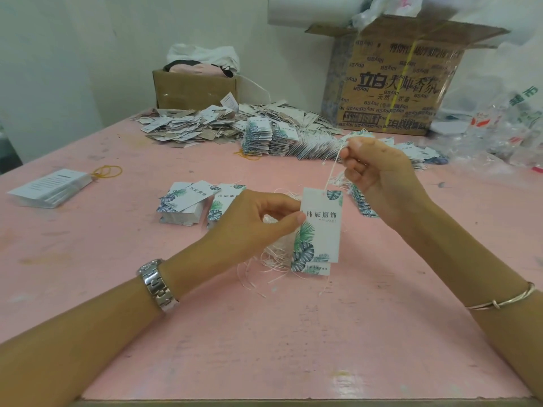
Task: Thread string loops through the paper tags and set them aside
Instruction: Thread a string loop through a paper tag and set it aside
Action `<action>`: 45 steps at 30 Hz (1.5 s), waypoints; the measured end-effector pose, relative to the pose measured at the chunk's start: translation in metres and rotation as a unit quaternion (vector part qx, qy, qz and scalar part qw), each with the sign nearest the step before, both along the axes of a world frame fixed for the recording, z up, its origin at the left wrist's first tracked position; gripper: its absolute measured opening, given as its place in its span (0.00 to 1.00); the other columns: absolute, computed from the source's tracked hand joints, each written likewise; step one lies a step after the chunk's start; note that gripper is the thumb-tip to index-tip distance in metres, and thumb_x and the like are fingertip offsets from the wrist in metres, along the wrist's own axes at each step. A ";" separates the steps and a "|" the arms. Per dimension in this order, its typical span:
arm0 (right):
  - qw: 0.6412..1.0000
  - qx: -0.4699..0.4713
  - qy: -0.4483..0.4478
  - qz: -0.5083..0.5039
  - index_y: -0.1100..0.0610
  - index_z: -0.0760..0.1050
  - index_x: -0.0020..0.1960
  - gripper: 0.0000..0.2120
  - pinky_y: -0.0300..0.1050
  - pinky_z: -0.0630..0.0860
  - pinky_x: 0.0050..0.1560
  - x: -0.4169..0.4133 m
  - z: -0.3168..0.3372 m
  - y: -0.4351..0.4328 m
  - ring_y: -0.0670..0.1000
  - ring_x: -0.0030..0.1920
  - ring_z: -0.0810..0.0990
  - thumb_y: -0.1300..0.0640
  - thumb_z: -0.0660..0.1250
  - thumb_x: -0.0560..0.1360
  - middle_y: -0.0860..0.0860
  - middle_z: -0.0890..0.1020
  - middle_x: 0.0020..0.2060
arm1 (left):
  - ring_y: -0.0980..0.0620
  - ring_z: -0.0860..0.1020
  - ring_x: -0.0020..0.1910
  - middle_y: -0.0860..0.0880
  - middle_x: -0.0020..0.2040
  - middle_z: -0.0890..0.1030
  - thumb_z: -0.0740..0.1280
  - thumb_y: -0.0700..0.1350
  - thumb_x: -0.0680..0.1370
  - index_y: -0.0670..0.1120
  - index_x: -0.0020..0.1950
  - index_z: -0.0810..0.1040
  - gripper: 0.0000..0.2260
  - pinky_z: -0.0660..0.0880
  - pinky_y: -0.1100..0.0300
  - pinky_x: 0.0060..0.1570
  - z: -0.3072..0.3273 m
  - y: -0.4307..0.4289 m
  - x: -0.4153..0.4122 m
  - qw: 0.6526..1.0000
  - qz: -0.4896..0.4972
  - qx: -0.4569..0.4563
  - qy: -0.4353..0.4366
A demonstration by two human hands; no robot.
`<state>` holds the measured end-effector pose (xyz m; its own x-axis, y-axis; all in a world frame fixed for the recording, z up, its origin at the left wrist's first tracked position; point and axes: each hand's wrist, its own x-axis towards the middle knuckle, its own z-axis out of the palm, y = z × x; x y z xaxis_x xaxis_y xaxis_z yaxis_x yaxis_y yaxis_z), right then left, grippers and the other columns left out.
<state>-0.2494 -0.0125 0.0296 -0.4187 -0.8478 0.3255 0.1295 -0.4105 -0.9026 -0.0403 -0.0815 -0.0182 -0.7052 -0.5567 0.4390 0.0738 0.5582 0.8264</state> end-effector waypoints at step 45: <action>0.914 0.054 0.143 -0.376 0.63 0.82 0.52 0.08 0.35 0.78 0.44 -0.119 -0.023 0.002 0.42 0.36 0.81 0.66 0.73 0.73 0.44 0.84 0.36 | 0.60 0.80 0.40 0.55 0.45 0.85 0.75 0.46 0.74 0.55 0.49 0.84 0.06 0.75 0.68 0.40 -0.005 -0.013 0.001 0.981 0.150 0.101 0.071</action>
<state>-0.3680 -0.0107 0.0066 -0.8073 -0.3882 0.4445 -0.4006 -0.1926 -0.8958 -0.0397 -0.0942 -0.0234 -0.4361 -0.8152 0.3812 0.0546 0.3988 0.9154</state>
